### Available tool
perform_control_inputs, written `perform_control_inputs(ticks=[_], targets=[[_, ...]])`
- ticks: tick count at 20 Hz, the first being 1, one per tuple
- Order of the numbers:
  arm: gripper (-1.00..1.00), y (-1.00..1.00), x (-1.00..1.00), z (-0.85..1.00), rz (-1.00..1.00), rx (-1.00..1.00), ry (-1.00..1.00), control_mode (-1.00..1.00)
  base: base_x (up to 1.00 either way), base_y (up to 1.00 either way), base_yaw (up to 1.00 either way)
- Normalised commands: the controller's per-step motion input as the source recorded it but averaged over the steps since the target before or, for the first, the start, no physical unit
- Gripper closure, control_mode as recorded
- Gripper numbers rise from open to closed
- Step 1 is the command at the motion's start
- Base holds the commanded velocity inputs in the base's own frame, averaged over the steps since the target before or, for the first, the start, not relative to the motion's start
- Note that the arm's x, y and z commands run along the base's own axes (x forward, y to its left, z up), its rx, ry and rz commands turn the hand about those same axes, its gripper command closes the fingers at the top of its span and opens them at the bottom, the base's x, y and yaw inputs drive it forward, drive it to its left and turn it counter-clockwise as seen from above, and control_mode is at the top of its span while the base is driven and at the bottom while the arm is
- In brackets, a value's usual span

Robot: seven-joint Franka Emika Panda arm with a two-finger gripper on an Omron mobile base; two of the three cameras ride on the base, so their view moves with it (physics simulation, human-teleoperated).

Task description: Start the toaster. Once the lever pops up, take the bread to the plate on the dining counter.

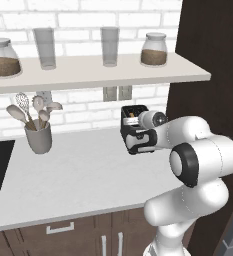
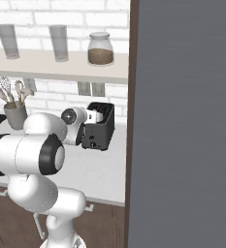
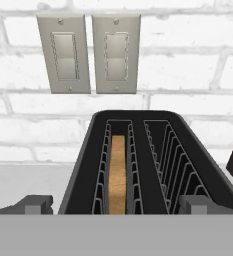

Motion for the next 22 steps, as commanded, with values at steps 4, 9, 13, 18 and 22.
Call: perform_control_inputs(ticks=[4, 9, 13, 18, 22], targets=[[-1.00, 0.00, 0.00, 0.00, 0.00, 0.00, 0.00, -1.00, 0.00, 0.00, 0.00], [-1.00, 0.00, 0.00, 0.00, 0.00, 0.00, 0.00, -1.00, 0.00, 0.00, 0.00], [-1.00, 0.00, 0.00, 0.00, 0.00, 0.00, 0.00, -1.00, 0.00, 0.00, 0.00], [-1.00, 0.00, 0.00, 0.00, 0.00, 0.00, 0.00, -1.00, 0.00, 0.00, 0.00], [-1.00, 0.00, 0.00, 0.00, 0.00, 0.00, 0.00, -1.00, 0.00, 0.00, 0.00]])
